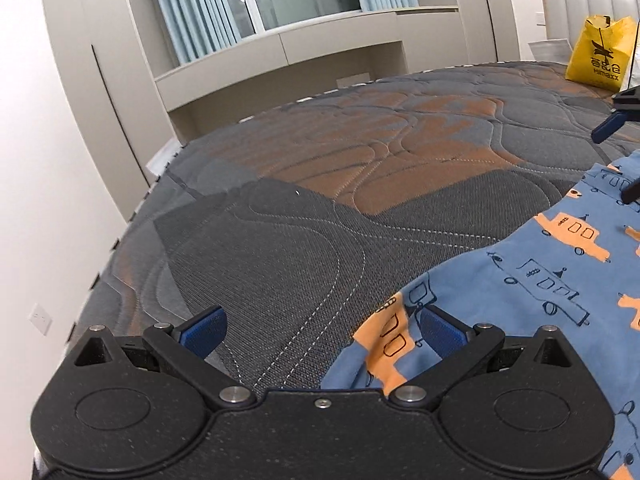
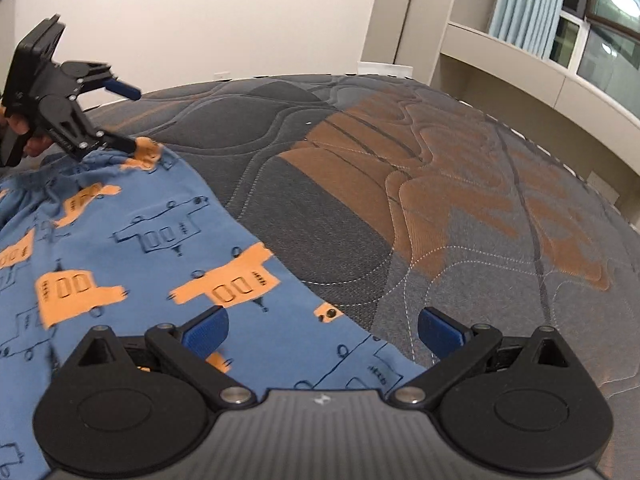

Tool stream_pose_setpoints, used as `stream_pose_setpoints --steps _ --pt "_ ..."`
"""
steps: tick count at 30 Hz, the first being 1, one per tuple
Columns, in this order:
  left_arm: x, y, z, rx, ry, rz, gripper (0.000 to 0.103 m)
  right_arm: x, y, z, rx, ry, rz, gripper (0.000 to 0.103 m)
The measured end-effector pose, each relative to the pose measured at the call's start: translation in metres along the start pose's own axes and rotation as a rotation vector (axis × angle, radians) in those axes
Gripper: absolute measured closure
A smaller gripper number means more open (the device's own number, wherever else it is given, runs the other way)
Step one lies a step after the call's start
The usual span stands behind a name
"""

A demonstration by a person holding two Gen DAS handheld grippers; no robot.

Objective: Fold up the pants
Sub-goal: 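Move both tools down to the leg cuffs of the blue truck-print pants, then close the left tool on one leg cuff while the right tool grasps the other cuff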

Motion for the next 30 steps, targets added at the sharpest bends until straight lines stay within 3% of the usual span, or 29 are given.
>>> stream_pose_setpoints --steps 10,13,18,19,21,22,25,27,29,30 --pt "0.0 -0.012 0.004 0.049 -0.032 0.046 0.001 0.003 -0.018 -0.021 -0.088 -0.098 -0.005 0.001" --pt "-0.002 -0.015 0.007 0.063 -0.011 0.057 0.005 0.003 -0.025 -0.027 -0.106 -0.129 0.01 0.008" --pt "-0.006 -0.015 0.004 0.117 0.015 0.067 0.027 0.01 -0.028 -0.027 -0.149 -0.126 0.058 0.021" --pt "-0.006 -0.014 0.002 0.127 0.012 0.068 0.03 0.012 -0.028 -0.025 -0.152 -0.118 0.068 0.022" --pt "-0.006 -0.016 -0.003 0.126 0.005 0.096 0.054 0.014 -0.027 -0.022 -0.145 -0.11 0.072 0.022" --pt "-0.005 -0.019 -0.004 0.113 0.008 0.124 0.061 0.014 -0.026 -0.022 -0.143 -0.12 0.067 0.022" --pt "-0.003 -0.023 -0.006 0.098 0.026 0.153 0.067 0.01 -0.028 -0.029 -0.11 -0.163 0.05 0.021" --pt "-0.004 -0.02 -0.009 0.099 0.017 0.144 0.079 0.008 -0.032 -0.035 -0.103 -0.191 0.056 0.022" --pt "-0.004 -0.019 -0.01 0.093 0.021 0.148 0.09 0.008 -0.037 -0.035 -0.119 -0.197 0.079 0.03" --pt "-0.003 -0.019 -0.01 0.085 0.029 0.153 0.093 0.008 -0.037 -0.033 -0.123 -0.187 0.081 0.039"
Point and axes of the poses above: each gripper's, at about its wrist camera, not at the fingertips, and y roughly against the way its jaws point, z to its left, x to its underside, the point moved 4 cm from there along -y, roughly the way its jaws point, and after that the axes turned 1 degree about -x, right-handed, at the moved point
